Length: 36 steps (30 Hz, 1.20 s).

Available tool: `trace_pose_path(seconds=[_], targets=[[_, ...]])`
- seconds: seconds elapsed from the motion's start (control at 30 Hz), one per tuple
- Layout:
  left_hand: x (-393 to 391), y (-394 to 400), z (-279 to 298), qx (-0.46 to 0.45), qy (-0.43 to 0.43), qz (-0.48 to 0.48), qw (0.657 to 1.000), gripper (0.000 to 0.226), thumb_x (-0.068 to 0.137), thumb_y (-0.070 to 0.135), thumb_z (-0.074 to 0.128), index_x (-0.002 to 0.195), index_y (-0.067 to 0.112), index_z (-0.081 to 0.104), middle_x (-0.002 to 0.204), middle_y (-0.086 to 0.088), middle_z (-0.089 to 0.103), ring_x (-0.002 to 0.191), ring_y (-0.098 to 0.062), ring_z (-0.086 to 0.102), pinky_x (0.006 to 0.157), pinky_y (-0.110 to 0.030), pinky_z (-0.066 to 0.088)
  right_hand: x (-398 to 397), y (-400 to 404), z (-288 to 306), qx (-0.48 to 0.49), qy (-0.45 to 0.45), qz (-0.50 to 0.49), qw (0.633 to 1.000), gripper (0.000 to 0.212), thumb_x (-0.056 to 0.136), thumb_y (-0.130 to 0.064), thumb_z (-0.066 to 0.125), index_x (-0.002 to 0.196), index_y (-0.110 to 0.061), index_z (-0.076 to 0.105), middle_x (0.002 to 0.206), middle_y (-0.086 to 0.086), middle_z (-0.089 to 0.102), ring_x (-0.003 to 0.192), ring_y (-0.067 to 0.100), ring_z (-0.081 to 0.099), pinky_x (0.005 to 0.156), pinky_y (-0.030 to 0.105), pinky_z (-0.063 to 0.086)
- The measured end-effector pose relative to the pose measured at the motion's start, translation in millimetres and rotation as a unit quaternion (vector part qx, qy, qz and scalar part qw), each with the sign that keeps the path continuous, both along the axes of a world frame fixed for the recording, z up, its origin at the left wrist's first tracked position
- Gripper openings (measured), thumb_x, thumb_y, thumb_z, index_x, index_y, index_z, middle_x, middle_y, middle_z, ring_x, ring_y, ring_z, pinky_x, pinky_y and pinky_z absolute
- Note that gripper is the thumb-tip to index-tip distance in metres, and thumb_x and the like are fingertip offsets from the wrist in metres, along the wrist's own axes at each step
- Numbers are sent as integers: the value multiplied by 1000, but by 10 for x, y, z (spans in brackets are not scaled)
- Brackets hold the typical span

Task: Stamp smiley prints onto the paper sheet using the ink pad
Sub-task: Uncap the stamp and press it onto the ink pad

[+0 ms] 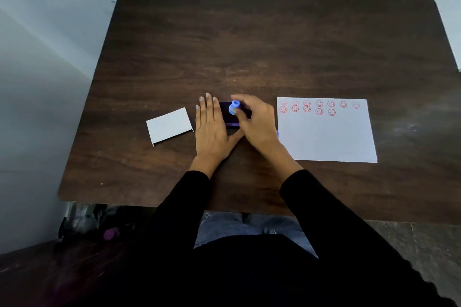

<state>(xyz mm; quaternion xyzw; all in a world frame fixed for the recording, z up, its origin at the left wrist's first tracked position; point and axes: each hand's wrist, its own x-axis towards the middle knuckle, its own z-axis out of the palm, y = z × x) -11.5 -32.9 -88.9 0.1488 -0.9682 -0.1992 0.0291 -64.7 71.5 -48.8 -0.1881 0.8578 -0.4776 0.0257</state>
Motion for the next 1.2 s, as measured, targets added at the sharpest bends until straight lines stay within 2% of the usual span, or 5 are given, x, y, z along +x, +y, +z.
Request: trace_pose_path(seconds=[0.17,0.4,0.57,0.97,1.2], targets=[[-1,-9,-19,0,-7,0,1000,93,82,52,54,145,-3,13,157,-22,7,147,-32,1,120,-39,0,11,-27,-54,64,29,35,997,30,85,-4,59,115,-7,62,115,11,67,106,22,61,95,33,46],[-20,-24,-31,-10,-7,1,1000,92,82,50,55,146,-2,14,157,-20,9,147,-29,3,119,-37,0,6,-26,-87,70,36,39,996,30,85,-7,61,115,-5,62,114,13,67,107,24,61,96,34,46],[-14,11,-34,-28,-12,17,999,94,83,55,49,146,-3,11,157,-20,7,147,-29,2,120,-40,0,-8,-30,-97,77,53,32,995,26,82,-3,63,108,-3,65,104,15,69,103,27,58,90,28,43],[8,16,-54,-45,-15,48,998,99,75,70,41,148,8,16,158,-15,9,147,-27,4,119,-46,-1,-64,-44,-47,74,24,18,997,17,75,-9,72,89,-1,66,89,15,69,91,29,58,79,31,42],[21,14,-57,-41,-11,50,998,92,79,63,43,148,8,17,158,-15,9,147,-28,4,119,-46,0,-10,-44,-73,92,24,30,995,24,80,-3,63,104,-4,65,101,16,67,99,27,57,85,27,41]])
